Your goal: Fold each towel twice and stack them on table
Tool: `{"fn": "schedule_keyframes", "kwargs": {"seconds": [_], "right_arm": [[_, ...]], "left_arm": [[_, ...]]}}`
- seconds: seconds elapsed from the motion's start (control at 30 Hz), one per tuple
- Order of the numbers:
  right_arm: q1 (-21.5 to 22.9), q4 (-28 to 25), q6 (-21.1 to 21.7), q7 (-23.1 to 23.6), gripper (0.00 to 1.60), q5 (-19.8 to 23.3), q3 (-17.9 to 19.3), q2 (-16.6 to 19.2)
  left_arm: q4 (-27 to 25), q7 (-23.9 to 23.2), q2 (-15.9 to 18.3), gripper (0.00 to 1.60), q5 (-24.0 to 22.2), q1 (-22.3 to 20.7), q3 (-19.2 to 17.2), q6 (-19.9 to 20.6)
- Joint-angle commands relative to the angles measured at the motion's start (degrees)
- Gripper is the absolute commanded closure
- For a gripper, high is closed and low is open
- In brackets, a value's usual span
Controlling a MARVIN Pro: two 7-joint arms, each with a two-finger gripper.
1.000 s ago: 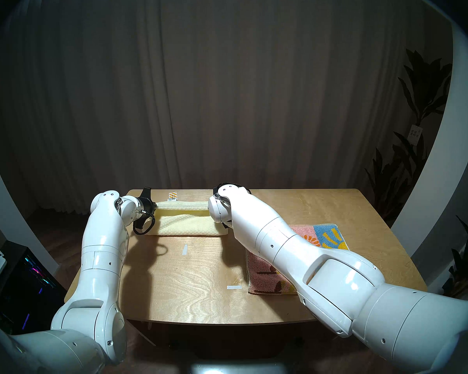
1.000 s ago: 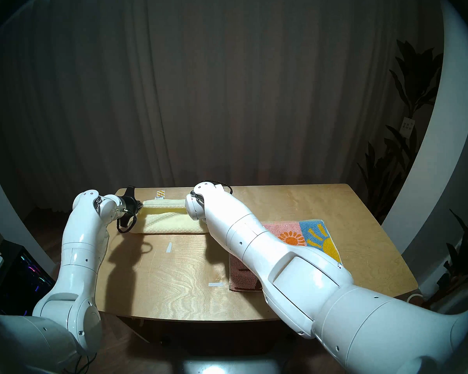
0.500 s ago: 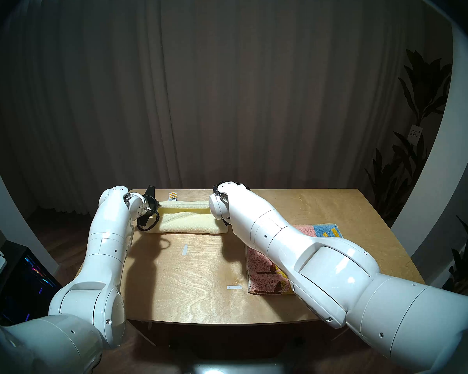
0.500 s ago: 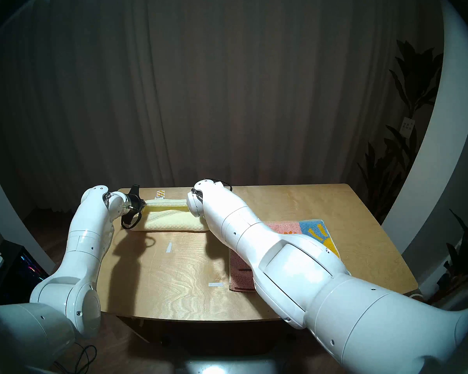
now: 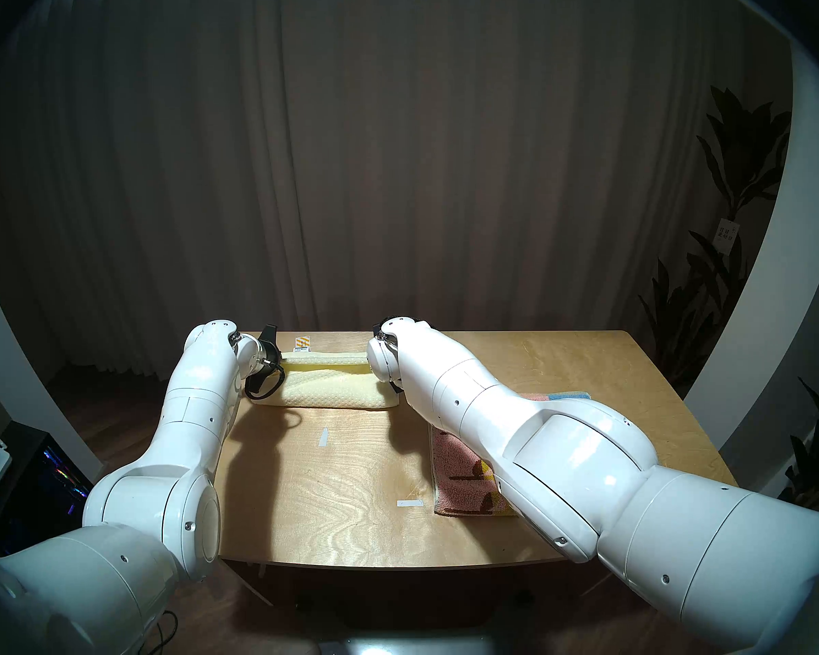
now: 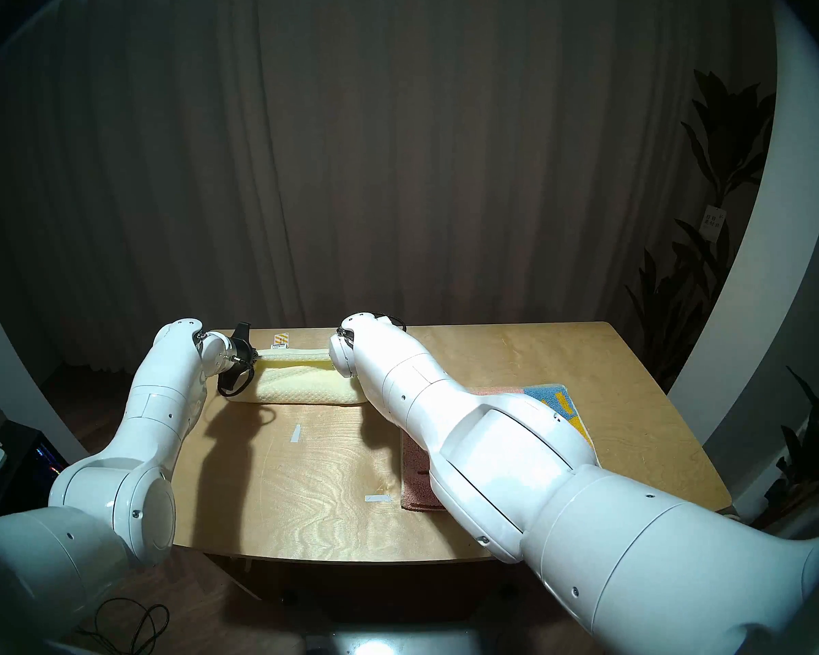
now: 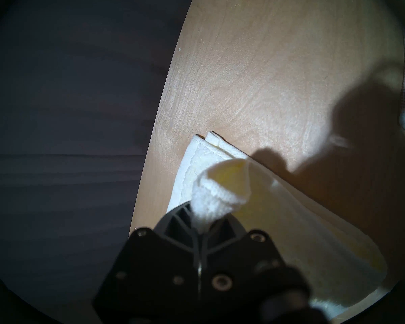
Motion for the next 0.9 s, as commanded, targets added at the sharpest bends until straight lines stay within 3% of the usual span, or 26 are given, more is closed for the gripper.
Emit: {"fn": "schedule_keyframes", "kwargs": {"seconds": [0.0, 0.6, 0.63, 0.67, 0.7, 0.77, 0.87], "right_arm": [[3.35, 2.17, 0.45, 1.94, 1.60, 0.12, 0.66, -1.13], [5.25, 8.54, 2.35, 5.49, 1.60, -0.26, 1.56, -3.26], [5.32, 8.72, 2.40, 5.67, 1.50, -0.21, 1.67, -3.33], [5.47, 8.98, 2.49, 5.83, 1.32, -0.22, 1.74, -3.41], [5.61, 9.16, 2.54, 5.97, 1.32, -0.20, 1.81, -3.47], [5.90, 9.56, 2.64, 6.33, 1.13, -0.19, 1.99, -3.64], [6.41, 10.11, 2.76, 6.83, 1.09, -0.27, 2.15, -3.89]], "left_arm": [[2.01, -1.69, 1.19, 1.60, 1.19, -5.54, 0.42, -1.31], [9.86, -4.84, 1.64, 1.60, 2.87, -9.76, 2.64, -3.03], [10.06, -4.98, 1.65, 1.60, 2.87, -9.98, 2.68, -3.05], [10.38, -5.15, 1.66, 1.54, 2.94, -10.24, 2.79, -3.11], [10.60, -5.34, 1.66, 1.54, 2.97, -10.41, 2.85, -3.13], [11.18, -5.70, 1.67, 1.27, 3.06, -10.75, 3.02, -3.24], [12.06, -6.22, 1.66, 1.12, 3.22, -11.32, 3.29, -3.44]]}}
